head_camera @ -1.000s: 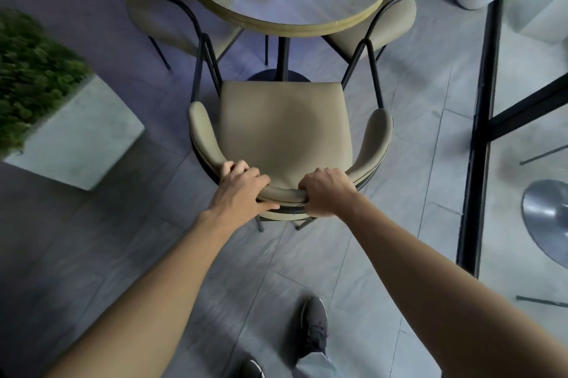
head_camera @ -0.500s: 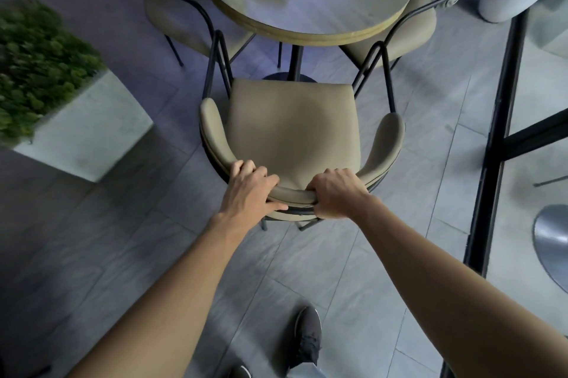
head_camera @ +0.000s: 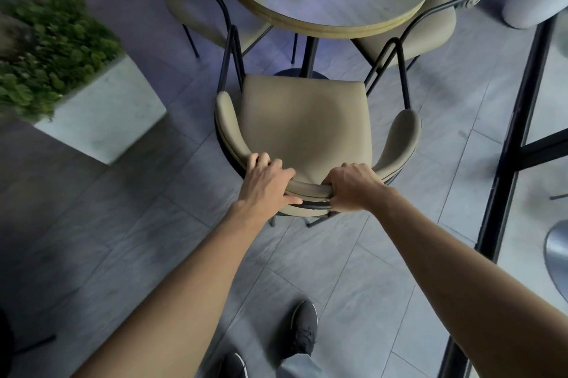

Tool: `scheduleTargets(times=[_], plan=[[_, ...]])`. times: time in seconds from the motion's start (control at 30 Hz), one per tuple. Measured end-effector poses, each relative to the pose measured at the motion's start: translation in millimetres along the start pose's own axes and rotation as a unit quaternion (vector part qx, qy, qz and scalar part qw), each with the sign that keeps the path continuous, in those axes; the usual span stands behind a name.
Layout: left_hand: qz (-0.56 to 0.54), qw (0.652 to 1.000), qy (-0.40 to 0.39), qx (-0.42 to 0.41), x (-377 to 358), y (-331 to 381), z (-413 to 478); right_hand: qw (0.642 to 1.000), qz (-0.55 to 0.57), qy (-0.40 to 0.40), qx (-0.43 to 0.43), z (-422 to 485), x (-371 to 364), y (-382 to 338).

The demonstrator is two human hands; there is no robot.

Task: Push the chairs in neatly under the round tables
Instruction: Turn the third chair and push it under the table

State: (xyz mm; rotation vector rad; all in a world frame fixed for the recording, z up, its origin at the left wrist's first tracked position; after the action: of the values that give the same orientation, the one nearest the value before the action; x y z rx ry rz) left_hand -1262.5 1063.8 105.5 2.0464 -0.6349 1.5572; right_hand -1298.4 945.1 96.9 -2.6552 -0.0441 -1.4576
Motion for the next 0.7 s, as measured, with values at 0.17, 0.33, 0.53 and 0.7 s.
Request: scheduleTargets(times=[0.17, 0.33, 0.53, 0.7], plan=[[0.017, 0.999, -0.032, 0.020, -5.1, 10.4, 2.4, 1.000, -0.004, 0.009, 0.014, -4.7, -2.1, 5.9], [0.022, 0.999, -0.029, 0.025, -5.6, 15.9, 7.3, 0.999, -0.013, 0.018, 0.030, -2.5, -1.4, 13.9], [0.012, 0.999, -0.020, 0.022, -3.8, 21.7, 10.3, 0.999, -0.010, 0.038, 0.027, -1.4, 0.7, 24.3], [0.006, 0.998, -0.054, 0.017, -5.7, 23.4, 11.2, 0.998, -0.003, 0.057, 0.011, -4.2, -1.0, 24.2]])
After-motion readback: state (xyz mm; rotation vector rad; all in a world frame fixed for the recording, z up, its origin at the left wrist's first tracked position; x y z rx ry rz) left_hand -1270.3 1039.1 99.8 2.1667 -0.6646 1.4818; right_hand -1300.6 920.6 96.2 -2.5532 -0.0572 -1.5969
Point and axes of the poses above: each hand's wrist, its own z-axis towards the middle knuckle, its own x-axis out of the back of the hand, y = z × x, the point moved 10 cm from there along z, towards the middle knuckle, and after that the axes turned 4 degrees about -y, right-handed, at the moved point
